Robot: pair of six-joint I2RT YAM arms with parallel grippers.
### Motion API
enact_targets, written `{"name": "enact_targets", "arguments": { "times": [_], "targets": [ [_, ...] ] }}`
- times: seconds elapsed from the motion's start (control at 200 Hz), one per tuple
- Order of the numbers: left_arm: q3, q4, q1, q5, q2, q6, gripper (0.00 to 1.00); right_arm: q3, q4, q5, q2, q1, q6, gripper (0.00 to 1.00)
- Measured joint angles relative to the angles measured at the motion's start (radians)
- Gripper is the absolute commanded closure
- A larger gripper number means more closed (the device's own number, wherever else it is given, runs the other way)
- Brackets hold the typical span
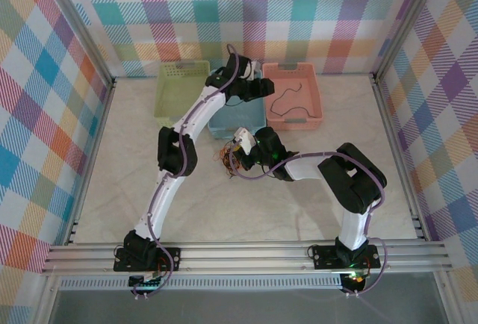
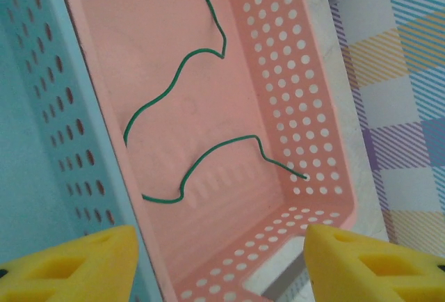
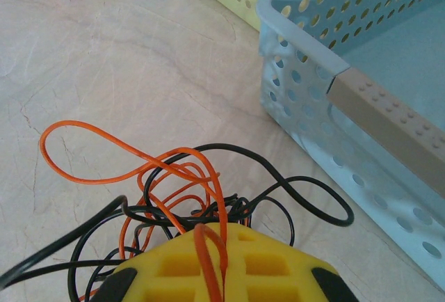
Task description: Untangle the cables
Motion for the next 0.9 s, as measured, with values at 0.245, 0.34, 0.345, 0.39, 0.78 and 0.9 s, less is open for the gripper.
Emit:
{"name": "enact_targets", "arguments": {
  "times": [0.245,0.34,0.345,0.39,0.78,0.9],
  "targets": [
    [-0.422,0.04,0.019,-0.109,-0.466,0.06,0.36,0.0,0.0,0.0,0.0,0.0,0.0,1.0],
    [-0.713,0.135,0.058,-0.129,-0.719,0.055,0.36,0.0,0.0,0.0,0.0,0.0,0.0,1.0],
    [-0.726,0.142,0.06,-0.13,-0.727,0.055,0.36,0.0,0.0,0.0,0.0,0.0,0.0,1.0],
    [-0.88,0.189,0.087,-0.139,-0.84,0.048,0.36,0.0,0.0,0.0,0.0,0.0,0.0,1.0],
    [-1.751,0.32,0.206,-0.153,-1.251,-0.05,0.36,0.0,0.0,0.0,0.0,0.0,0.001,0.99],
    [-1.767,0.319,0.206,-0.143,-1.261,-0.053,0.38,0.0,0.0,0.0,0.0,0.0,0.001,0.99]
  ]
}}
